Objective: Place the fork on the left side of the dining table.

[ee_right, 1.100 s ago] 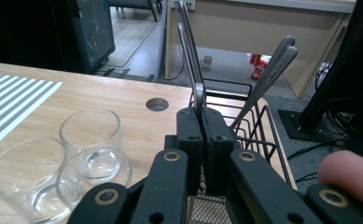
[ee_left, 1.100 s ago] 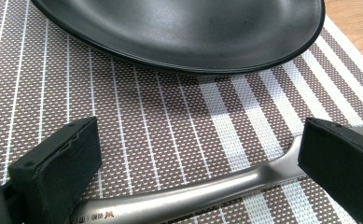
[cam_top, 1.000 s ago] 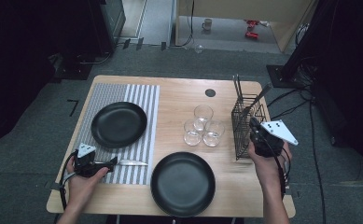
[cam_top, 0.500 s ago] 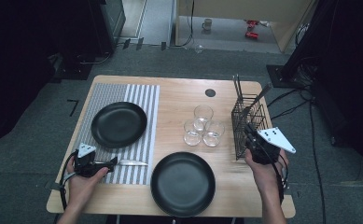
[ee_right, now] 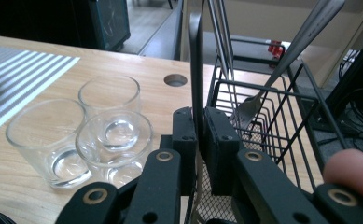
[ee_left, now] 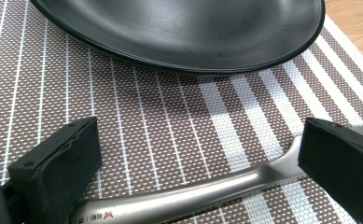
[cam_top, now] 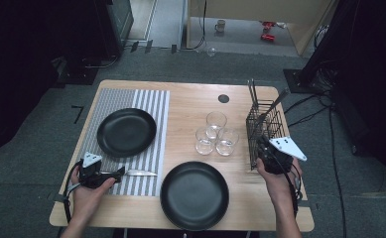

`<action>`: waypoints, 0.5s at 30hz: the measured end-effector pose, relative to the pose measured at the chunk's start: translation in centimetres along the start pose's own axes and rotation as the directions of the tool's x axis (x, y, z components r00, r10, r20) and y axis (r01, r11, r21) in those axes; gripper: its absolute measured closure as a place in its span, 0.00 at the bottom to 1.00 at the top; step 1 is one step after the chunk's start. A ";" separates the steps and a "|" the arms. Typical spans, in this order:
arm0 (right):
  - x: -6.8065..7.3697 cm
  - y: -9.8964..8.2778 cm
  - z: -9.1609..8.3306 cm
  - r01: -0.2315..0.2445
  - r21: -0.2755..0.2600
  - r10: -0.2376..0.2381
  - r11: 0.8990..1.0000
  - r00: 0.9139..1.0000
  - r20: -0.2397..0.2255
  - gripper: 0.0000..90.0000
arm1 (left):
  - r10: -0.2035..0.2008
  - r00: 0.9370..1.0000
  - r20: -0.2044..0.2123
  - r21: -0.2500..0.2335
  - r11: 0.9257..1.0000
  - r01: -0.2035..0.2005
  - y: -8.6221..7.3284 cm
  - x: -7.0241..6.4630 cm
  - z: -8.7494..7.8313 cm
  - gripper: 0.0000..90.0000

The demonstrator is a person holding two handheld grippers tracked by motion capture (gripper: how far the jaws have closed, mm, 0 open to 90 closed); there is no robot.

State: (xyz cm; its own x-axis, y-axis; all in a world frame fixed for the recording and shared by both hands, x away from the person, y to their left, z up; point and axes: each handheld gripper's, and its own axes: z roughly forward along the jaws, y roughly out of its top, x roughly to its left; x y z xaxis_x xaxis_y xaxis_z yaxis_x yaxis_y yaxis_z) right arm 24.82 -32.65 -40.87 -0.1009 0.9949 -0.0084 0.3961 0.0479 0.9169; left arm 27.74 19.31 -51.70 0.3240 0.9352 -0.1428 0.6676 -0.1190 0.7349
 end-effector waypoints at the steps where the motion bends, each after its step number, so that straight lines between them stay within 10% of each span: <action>1: 0.0 -0.1 0.1 -0.001 0.004 0.001 1.000 1.000 -0.001 0.90 | 0.000 1.000 0.000 0.000 1.000 0.000 0.0 0.0 0.0 0.00; 15: -0.4 -0.1 -0.1 0.012 -0.024 -0.010 1.000 0.998 0.059 0.97 | -0.001 1.000 0.000 0.000 1.000 0.001 0.0 0.0 0.0 0.00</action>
State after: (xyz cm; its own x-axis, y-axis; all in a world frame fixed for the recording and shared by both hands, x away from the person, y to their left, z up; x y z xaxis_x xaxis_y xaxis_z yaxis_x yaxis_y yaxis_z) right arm 24.70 -33.07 -40.89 -0.0514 0.9978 -0.0414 0.3728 0.0576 0.9261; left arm 27.76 19.32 -51.71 0.3240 0.9351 -0.1435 0.6679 -0.1186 0.7348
